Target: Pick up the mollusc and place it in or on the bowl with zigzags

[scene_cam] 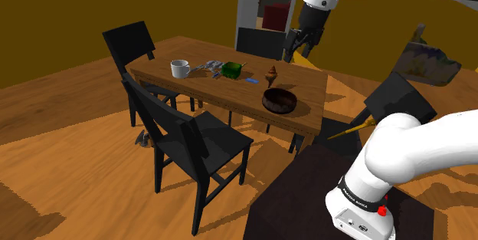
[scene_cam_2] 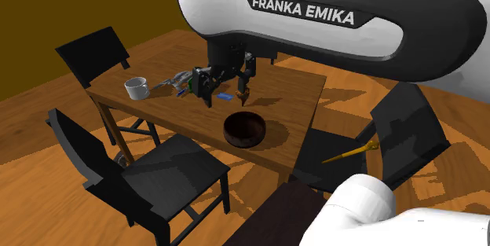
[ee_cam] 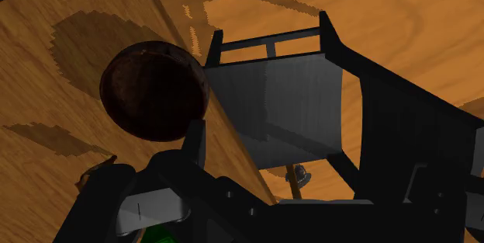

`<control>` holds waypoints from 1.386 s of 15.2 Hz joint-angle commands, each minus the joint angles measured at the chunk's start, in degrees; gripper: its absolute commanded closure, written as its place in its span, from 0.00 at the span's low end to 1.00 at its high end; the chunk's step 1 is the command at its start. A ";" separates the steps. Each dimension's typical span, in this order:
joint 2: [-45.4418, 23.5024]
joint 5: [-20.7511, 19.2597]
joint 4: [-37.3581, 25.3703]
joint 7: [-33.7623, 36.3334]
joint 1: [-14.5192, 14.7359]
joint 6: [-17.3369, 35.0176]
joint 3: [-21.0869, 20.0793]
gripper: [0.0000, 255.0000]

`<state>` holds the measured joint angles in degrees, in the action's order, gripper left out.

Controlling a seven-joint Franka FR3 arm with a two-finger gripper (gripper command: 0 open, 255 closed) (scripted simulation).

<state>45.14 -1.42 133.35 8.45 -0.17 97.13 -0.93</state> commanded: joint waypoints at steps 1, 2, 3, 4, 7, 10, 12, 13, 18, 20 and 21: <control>0.00 0.00 0.00 0.00 0.00 0.00 0.00 0.00; -1.33 -0.49 -0.04 -1.11 -0.28 1.00 0.99 0.00; -2.71 -0.96 -0.16 -2.21 -0.54 2.00 1.98 0.00; -4.16 -1.40 -0.35 -3.31 -0.80 2.99 2.96 0.00; -8.83 -2.50 -1.35 -6.57 -1.48 5.86 5.83 0.00; -13.95 -3.20 -2.99 -9.85 -2.07 8.54 8.59 0.00; -17.58 -3.44 -4.44 -12.04 -2.36 10.20 10.39 0.00; -19.45 -3.47 -5.27 -13.15 -2.49 10.97 11.27 0.00; -29.39 -2.67 -10.46 -18.90 -3.11 14.26 15.38 0.00; -33.60 -1.89 -13.04 -21.29 -3.39 15.25 16.86 0.00; -35.76 -1.39 -14.43 -22.52 -3.57 15.67 17.54 0.00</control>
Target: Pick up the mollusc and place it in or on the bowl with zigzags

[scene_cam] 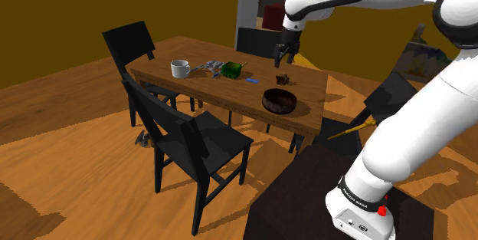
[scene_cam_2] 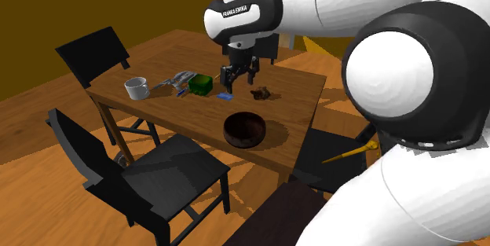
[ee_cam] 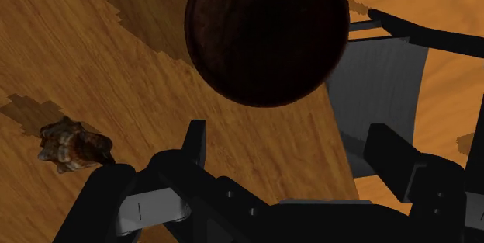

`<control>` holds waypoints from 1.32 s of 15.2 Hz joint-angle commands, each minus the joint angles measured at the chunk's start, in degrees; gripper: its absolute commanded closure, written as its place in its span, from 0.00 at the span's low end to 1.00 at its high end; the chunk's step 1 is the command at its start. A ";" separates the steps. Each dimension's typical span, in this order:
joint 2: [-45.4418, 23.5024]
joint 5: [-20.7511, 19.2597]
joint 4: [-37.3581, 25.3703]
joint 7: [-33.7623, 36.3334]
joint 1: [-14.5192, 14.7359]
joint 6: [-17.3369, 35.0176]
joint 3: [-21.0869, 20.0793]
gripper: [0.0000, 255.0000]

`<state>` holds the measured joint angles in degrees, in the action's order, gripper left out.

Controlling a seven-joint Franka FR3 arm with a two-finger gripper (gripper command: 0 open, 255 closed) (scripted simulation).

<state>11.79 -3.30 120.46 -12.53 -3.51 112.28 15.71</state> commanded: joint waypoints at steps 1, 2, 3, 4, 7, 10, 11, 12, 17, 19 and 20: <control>-4.60 1.04 -3.01 -2.77 -0.46 0.87 1.52 0.00; -6.82 1.66 -4.55 -4.01 -0.72 1.17 2.10 0.00; -9.07 2.33 -6.16 -5.25 -1.02 1.41 2.63 0.00; -11.35 3.05 -7.86 -6.48 -1.37 1.57 3.09 0.00; -18.33 5.38 -13.44 -10.09 -2.70 1.66 4.16 0.00; -25.51 7.78 -19.82 -13.39 -4.55 1.09 4.64 0.00; -27.95 8.55 -22.15 -14.39 -5.28 0.75 4.69 0.00; -30.42 9.29 -24.60 -15.33 -6.04 0.33 4.69 0.00; -36.09 10.88 -29.17 -17.21 -7.89 0.55 4.36 0.00; -36.52 11.07 -28.22 -17.34 -7.92 1.89 4.26 0.00; -36.76 11.17 -27.78 -17.41 -7.94 2.56 4.21 0.00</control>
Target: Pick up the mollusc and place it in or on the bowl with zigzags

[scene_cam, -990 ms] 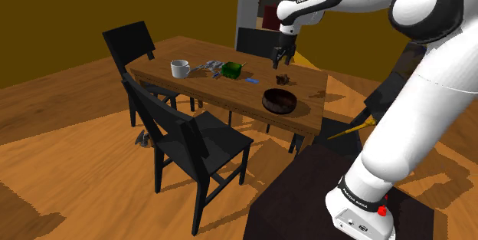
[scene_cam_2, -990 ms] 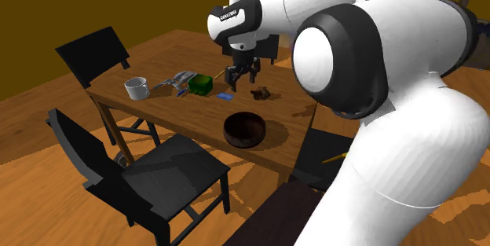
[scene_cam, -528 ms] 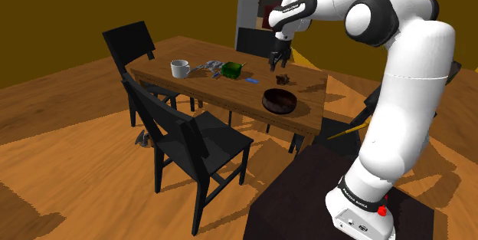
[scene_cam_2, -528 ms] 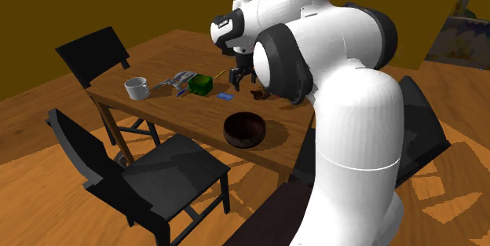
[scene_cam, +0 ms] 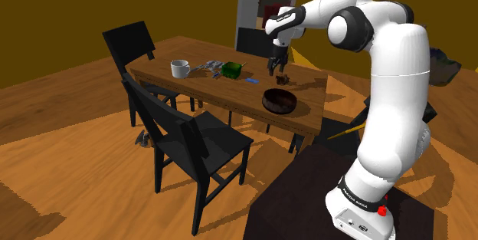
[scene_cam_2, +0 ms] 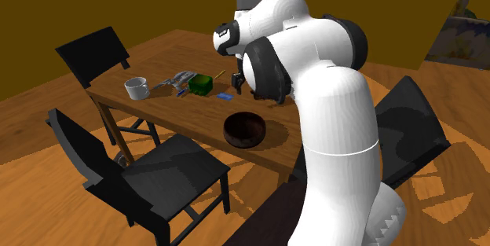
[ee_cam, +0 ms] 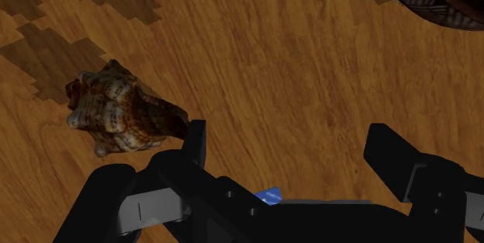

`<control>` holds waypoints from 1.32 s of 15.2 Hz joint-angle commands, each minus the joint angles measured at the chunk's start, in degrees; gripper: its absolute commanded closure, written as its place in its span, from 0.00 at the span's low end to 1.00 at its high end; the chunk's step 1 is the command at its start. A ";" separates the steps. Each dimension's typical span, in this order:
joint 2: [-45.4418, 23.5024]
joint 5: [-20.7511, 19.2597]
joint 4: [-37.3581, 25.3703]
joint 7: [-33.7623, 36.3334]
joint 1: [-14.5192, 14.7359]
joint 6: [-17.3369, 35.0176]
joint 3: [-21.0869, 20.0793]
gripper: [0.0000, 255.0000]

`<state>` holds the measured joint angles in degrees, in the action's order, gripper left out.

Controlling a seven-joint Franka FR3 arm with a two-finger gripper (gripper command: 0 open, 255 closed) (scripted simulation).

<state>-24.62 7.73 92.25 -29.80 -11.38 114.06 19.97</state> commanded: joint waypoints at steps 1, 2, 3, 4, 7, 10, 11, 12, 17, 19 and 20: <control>-0.59 0.25 0.87 -0.20 -0.09 1.45 -0.10 0.00; -1.00 0.43 1.52 -0.32 -0.12 2.48 -0.19 0.00; -0.99 0.42 1.54 -0.31 -0.12 2.48 -0.19 0.00; -0.99 0.42 1.53 -0.31 -0.13 2.48 -0.19 0.00; -1.00 0.42 1.52 -0.32 -0.13 2.48 -0.19 0.00; -1.00 0.43 1.51 -0.32 -0.13 2.47 -0.19 0.00; -1.00 0.43 1.51 -0.32 -0.13 2.47 -0.19 1.00; -1.00 0.43 1.51 -0.32 -0.13 2.47 -0.19 1.00; -1.00 0.43 1.51 -0.32 -0.13 2.47 -0.19 1.00; -1.00 0.43 1.51 -0.32 -0.13 2.47 -0.19 1.00; -1.00 0.43 1.51 -0.32 -0.13 2.47 -0.19 1.00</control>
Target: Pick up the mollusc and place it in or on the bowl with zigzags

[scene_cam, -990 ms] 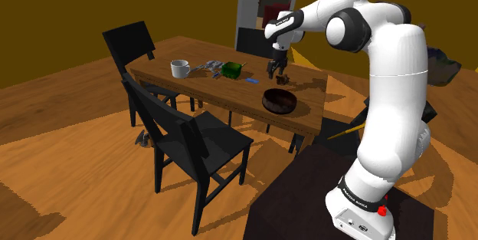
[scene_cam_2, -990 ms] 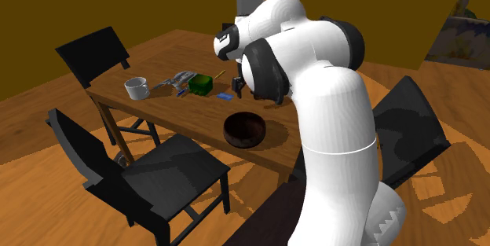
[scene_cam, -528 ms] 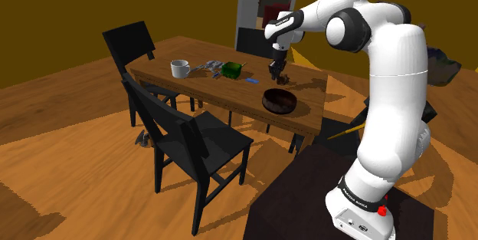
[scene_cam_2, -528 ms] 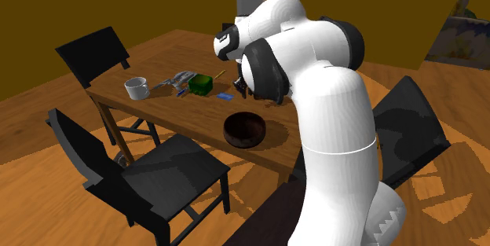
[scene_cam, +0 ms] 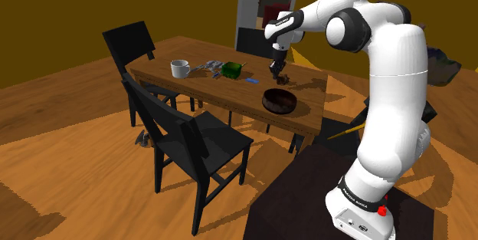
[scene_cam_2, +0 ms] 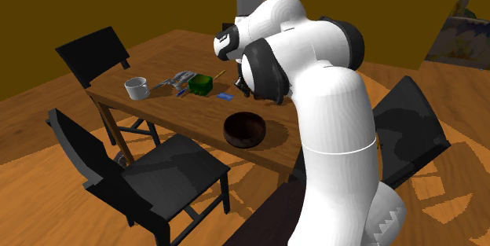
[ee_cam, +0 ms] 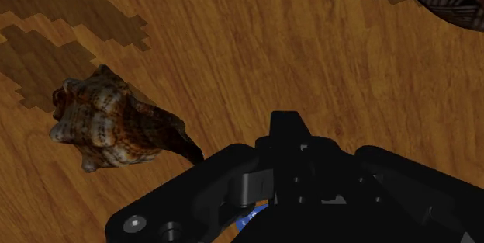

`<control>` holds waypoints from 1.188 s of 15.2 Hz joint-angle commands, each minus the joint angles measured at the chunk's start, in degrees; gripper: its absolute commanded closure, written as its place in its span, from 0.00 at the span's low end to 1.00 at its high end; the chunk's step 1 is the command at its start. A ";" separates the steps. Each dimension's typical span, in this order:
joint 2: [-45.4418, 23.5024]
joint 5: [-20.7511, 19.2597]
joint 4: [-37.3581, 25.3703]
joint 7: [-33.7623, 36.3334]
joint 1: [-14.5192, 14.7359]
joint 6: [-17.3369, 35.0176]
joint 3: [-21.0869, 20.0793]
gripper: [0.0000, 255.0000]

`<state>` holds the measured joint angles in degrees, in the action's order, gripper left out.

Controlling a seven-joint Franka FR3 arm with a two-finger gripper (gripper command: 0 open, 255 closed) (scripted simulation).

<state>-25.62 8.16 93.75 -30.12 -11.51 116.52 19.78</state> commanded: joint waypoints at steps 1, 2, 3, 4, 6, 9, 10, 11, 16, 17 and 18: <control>0.00 0.00 0.00 0.00 0.00 0.00 0.00 0.00; -0.01 -0.90 0.57 -4.05 -0.78 1.51 -0.04 0.00; -0.16 -1.71 0.93 -8.11 -1.65 3.01 -0.16 0.00; -0.44 -2.43 1.06 -12.20 -2.59 4.49 -0.33 0.00; -1.40 -3.55 0.68 -20.44 -4.67 7.35 -0.83 0.00; -3.75 -4.52 -1.57 -32.91 -8.25 11.21 -2.13 0.00; -4.76 -4.66 -2.77 -37.09 -9.54 12.34 -2.71 0.00; -5.07 -4.73 -3.16 -38.29 -9.96 12.65 -2.94 0.00; -7.53 -4.09 -3.13 -38.65 -10.56 15.12 -3.34 0.00; -8.05 -3.96 -3.17 -38.73 -10.68 15.59 -3.42 0.00; -8.87 -3.76 -3.25 -38.84 -10.88 16.33 -3.56 0.00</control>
<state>-33.90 4.23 90.47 -68.77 -22.18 132.21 16.32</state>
